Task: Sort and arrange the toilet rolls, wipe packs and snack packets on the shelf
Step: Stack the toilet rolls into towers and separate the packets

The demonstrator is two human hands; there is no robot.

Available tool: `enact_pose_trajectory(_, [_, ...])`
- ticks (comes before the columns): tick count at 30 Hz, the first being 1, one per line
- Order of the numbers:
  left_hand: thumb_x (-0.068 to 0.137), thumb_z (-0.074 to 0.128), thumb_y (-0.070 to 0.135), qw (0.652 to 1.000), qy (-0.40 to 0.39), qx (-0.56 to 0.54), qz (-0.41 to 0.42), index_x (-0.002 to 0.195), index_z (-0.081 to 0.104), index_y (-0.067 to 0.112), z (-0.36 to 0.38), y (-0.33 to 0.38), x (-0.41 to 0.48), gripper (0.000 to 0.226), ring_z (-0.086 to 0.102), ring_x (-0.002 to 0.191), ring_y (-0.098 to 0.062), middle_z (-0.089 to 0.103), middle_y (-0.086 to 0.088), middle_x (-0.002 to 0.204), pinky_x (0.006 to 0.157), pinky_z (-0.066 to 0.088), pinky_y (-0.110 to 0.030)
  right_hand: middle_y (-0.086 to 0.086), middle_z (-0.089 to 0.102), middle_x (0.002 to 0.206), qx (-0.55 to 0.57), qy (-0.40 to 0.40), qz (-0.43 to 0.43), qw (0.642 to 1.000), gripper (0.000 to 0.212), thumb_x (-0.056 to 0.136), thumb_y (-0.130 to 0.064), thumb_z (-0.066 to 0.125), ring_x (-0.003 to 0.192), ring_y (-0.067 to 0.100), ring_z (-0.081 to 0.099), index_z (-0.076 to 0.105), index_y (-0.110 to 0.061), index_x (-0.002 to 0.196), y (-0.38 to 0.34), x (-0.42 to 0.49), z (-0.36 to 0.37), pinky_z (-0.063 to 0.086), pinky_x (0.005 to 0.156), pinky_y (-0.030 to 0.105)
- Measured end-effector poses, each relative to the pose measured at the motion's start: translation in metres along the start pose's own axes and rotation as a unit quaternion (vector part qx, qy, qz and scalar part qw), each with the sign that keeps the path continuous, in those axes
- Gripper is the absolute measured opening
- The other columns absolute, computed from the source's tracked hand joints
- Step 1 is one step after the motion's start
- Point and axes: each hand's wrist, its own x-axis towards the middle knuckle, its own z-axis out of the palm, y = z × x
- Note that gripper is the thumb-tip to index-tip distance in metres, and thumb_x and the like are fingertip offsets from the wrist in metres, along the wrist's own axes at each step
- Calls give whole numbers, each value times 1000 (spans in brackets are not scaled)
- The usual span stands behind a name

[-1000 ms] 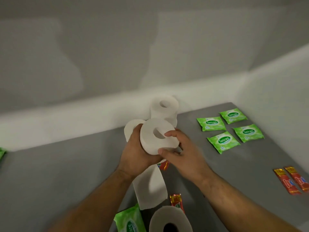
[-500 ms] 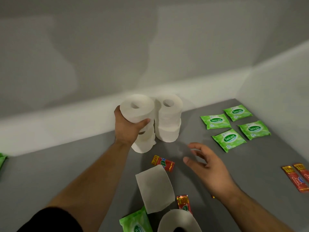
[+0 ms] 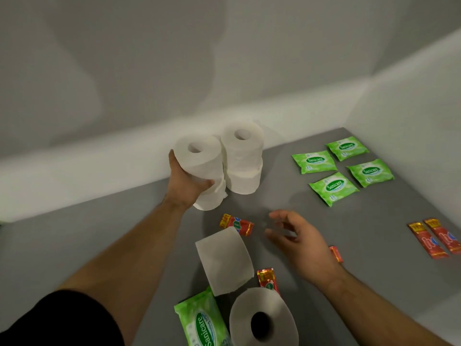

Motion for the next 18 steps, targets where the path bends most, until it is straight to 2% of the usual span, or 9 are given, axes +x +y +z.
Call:
enact_pose_trajectory(3, [64, 99, 17, 999, -45, -4, -28, 159, 0, 28, -3, -2, -28, 137, 42, 139, -14, 37, 13, 153, 117, 41, -47, -20, 62, 121, -2, -5, 2, 1000, 34, 90, -40, 71, 116, -3, 55, 61, -38, 122, 0, -4, 0, 51, 98, 30])
enact_pose_trajectory(5, [72, 95, 17, 996, -71, -12, -48, 161, -13, 28, -3, -1, -51, 140, 33, 140, -8, 27, 19, 156, 120, 34, -40, -19, 62, 120, 4, -11, 9, 1000, 32, 91, -37, 72, 117, -1, 56, 62, -37, 121, 2, -6, 0, 50, 97, 29])
enact_pose_trajectory(6, [76, 92, 18, 995, -80, -11, -60, 161, -13, 31, -1, 1, -64, 136, 29, 138, -6, 24, 21, 152, 117, 32, -35, -18, 63, 119, 6, -13, 12, 1000, 31, 91, -35, 72, 116, 0, 56, 62, -37, 120, 2, -8, 0, 50, 97, 29])
enact_pose_trajectory(8, [77, 91, 23, 993, -93, -15, -69, 156, -6, 46, -1, 0, -88, 127, 30, 141, -10, 25, 27, 149, 117, 36, -39, -17, 64, 117, 10, -12, 17, 1000, 29, 90, -33, 73, 115, 0, 58, 63, -37, 118, 4, -10, 0, 51, 96, 30])
enact_pose_trajectory(9, [75, 92, 25, 992, -105, -28, -71, 150, -2, 54, -2, -2, -100, 123, 29, 143, -11, 25, 36, 145, 116, 38, -38, -16, 64, 117, 8, -12, 20, 1000, 29, 90, -34, 73, 114, 1, 58, 63, -37, 117, 6, -12, -1, 52, 95, 30])
enact_pose_trajectory(11, [74, 93, 35, 988, -136, -39, -66, 150, 4, 56, -6, -10, -124, 118, 28, 145, -10, 23, 44, 144, 112, 35, -33, -14, 65, 115, 4, -14, 25, 1000, 28, 90, -35, 73, 111, 2, 60, 64, -37, 117, 9, -16, -2, 52, 91, 27])
enact_pose_trajectory(14, [64, 91, 56, 983, -154, -61, -83, 159, 12, 44, -9, -25, -156, 125, 31, 150, -12, 26, 24, 160, 112, 35, -26, -11, 67, 110, 18, -3, 27, 999, 26, 89, -33, 74, 107, 2, 62, 65, -36, 114, 16, -20, -5, 52, 86, 20])
enact_pose_trajectory(16, [58, 91, 56, 980, -162, -68, -97, 156, 21, 42, -10, -29, -173, 122, 40, 144, -11, 35, 13, 156, 104, 41, -14, -12, 67, 108, 14, -5, 29, 999, 24, 90, -31, 73, 106, 0, 61, 66, -35, 113, 17, -24, -8, 48, 75, 7])
enact_pose_trajectory(18, [55, 95, 52, 977, -182, -59, -99, 150, 27, 42, -11, -34, -183, 117, 50, 133, -8, 45, 9, 144, 93, 49, -9, -13, 67, 106, 9, -2, 30, 1000, 24, 90, -31, 73, 105, -2, 61, 66, -35, 112, 18, -27, -9, 45, 71, 2])
